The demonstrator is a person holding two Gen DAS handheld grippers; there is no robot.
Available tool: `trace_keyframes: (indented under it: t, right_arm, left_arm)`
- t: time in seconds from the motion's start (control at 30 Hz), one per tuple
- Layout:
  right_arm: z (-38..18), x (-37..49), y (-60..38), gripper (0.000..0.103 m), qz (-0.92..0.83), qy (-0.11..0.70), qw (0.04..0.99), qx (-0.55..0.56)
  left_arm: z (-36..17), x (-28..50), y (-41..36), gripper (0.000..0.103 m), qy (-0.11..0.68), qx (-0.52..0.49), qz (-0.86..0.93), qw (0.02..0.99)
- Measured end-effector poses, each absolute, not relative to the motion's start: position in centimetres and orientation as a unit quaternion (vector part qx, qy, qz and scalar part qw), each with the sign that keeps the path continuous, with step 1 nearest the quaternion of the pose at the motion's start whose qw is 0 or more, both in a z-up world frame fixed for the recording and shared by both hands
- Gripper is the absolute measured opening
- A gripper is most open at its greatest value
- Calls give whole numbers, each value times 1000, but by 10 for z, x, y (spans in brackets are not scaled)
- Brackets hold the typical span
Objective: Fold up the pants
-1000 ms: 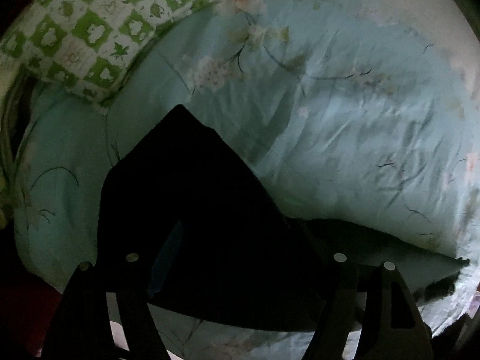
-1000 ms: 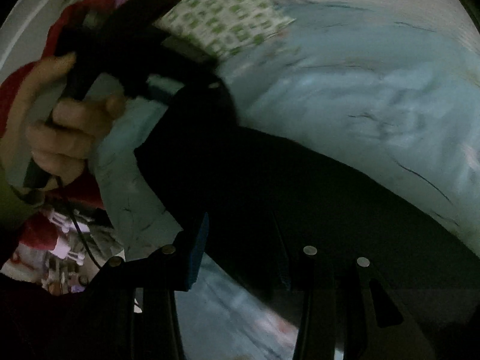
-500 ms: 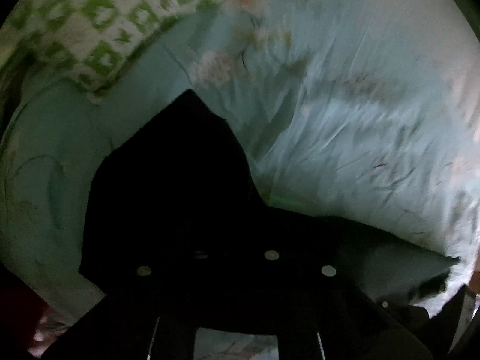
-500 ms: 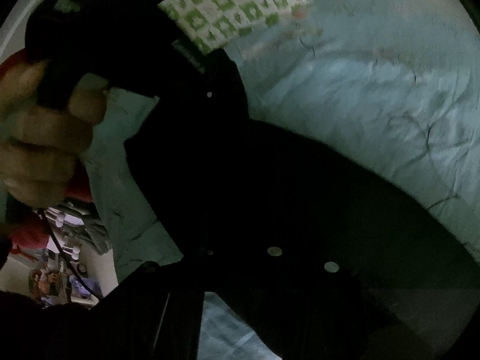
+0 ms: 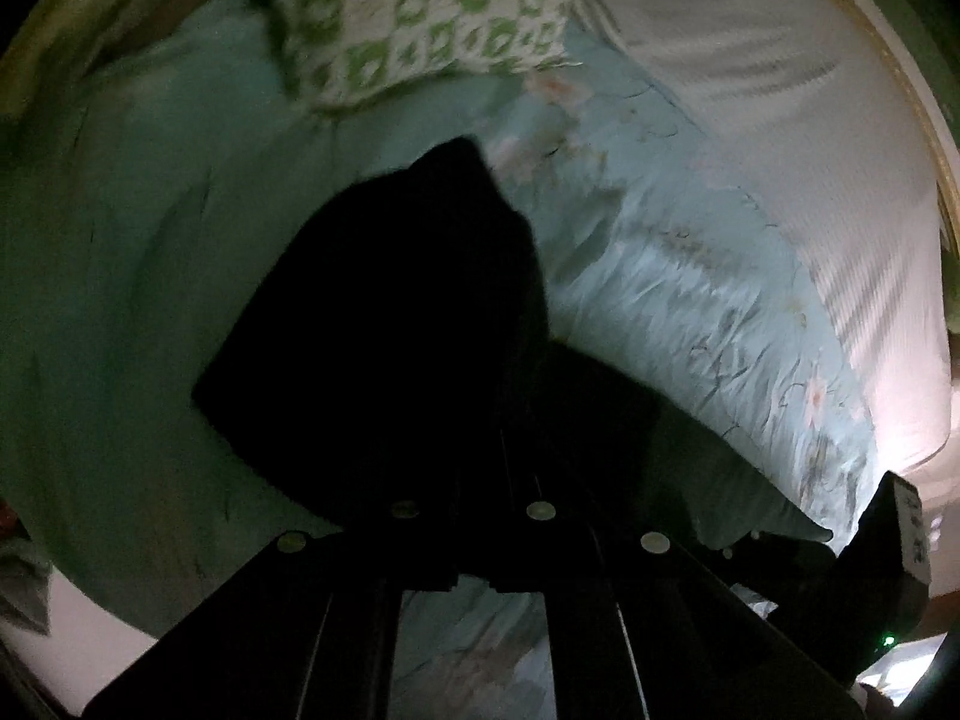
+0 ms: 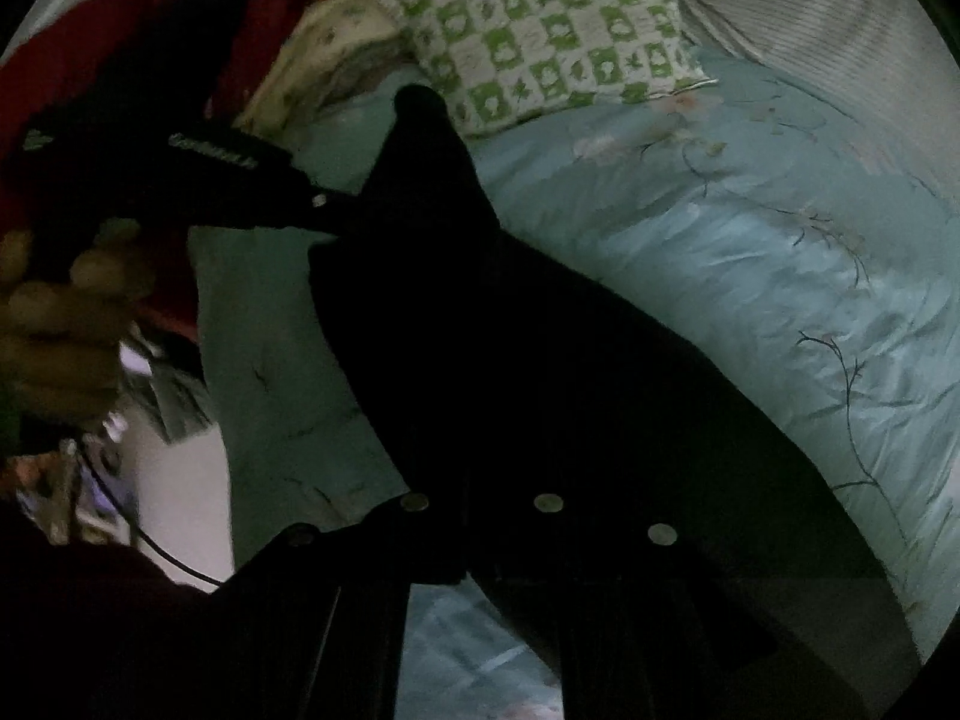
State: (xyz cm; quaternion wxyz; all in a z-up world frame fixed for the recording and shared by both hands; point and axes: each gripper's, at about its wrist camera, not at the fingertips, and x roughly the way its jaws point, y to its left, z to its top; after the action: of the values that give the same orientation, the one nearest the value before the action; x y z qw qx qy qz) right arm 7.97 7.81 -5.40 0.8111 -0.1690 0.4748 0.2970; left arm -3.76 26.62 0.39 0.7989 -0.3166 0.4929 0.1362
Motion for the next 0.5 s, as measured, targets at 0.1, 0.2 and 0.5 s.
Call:
trace_keyframes:
  t: [0.1,0.2,0.5]
  right_arm:
    - [-61,77,83,6,299,482,802,-188]
    - [-68,75,87,6,302,490,792,-205]
    - [-80,68,92,6,303,506,777,-220]
  left_arm:
    - [-10,-50,269,3,495,-325,140,794]
    - [-23,-59,272,3,501,-332,144,786]
    - [-42,-73,280,4,507,-339,155,777]
